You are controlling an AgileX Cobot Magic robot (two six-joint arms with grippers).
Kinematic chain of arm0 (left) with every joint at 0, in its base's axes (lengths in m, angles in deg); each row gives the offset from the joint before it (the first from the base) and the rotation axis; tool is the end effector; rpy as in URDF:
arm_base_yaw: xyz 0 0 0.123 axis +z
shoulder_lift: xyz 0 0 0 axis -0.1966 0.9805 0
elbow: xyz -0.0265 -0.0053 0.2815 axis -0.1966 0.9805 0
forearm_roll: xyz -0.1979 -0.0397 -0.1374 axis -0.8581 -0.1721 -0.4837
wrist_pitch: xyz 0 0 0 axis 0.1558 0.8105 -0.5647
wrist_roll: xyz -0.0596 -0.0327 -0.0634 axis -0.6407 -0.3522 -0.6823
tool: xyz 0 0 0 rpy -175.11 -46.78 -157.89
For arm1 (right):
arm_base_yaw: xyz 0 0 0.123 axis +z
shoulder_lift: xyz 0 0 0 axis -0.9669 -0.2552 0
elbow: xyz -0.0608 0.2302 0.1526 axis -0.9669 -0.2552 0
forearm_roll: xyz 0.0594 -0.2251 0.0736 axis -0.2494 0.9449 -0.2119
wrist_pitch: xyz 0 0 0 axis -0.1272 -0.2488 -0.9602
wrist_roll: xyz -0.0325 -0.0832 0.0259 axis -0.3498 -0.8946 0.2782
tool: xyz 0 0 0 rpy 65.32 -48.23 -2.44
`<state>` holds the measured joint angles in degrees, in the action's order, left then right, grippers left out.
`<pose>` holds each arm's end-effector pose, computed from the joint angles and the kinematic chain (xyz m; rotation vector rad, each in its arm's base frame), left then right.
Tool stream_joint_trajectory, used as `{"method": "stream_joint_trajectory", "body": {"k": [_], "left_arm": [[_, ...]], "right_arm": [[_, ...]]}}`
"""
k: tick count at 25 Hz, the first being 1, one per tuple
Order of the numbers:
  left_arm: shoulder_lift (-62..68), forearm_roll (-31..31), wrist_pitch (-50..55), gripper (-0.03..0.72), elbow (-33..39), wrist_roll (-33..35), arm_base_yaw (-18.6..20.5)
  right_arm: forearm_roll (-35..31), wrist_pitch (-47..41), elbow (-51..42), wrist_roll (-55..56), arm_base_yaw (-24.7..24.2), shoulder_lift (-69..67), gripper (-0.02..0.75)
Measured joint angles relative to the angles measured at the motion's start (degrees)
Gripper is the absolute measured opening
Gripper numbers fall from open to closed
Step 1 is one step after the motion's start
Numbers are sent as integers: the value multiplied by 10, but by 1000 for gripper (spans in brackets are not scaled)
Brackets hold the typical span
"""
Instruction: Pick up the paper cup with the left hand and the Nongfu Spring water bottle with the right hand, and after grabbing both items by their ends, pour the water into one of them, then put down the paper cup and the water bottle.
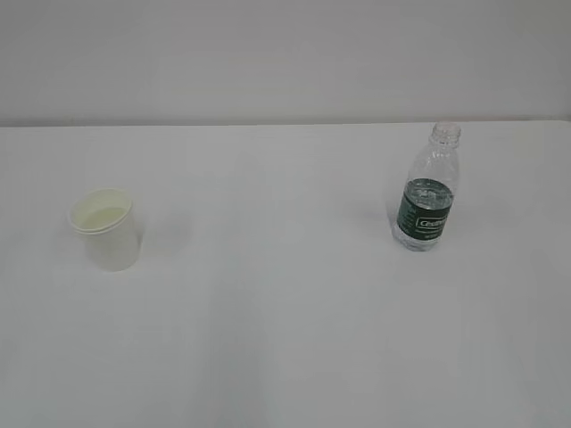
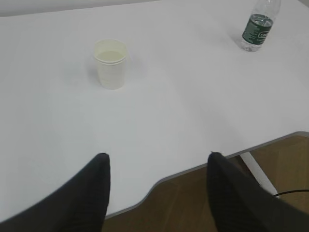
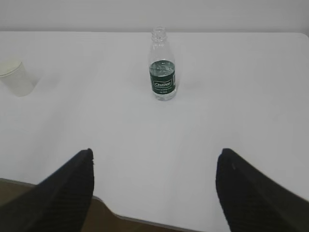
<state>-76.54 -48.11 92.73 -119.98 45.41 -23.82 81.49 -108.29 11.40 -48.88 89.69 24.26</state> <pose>-0.0453 -0.0025 0.3091 0.2536 2.0397 -0.3028 -0.0470 -0.0157 0.3203 -0.1774 2.0054 0.1571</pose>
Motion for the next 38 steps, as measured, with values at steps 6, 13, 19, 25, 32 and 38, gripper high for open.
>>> {"method": "stream_joint_trajectory", "body": {"k": [6, 13, 19, 25, 32, 38], "left_arm": [[0, 52, 0, 445, 5, 0, 0], [0, 65, 0, 445, 50, 0, 0], [0, 65, -9, 444, 73, 0, 0], [0, 65, -35, 442, 80, 1, 0], [0, 67, -58, 442, 85, 1, 0], [0, 68, -85, 442, 97, 1, 0]], "right_arm": [[28, -1, -62, -2, 0, 17, 589], [34, 1, -111, -8, 0, 17, 589], [36, 21, -129, -9, 0, 17, 589], [45, 44, -135, -10, 0, 17, 589], [47, 69, -149, -11, 0, 17, 589], [47, 71, -149, -11, 0, 17, 589]]}}
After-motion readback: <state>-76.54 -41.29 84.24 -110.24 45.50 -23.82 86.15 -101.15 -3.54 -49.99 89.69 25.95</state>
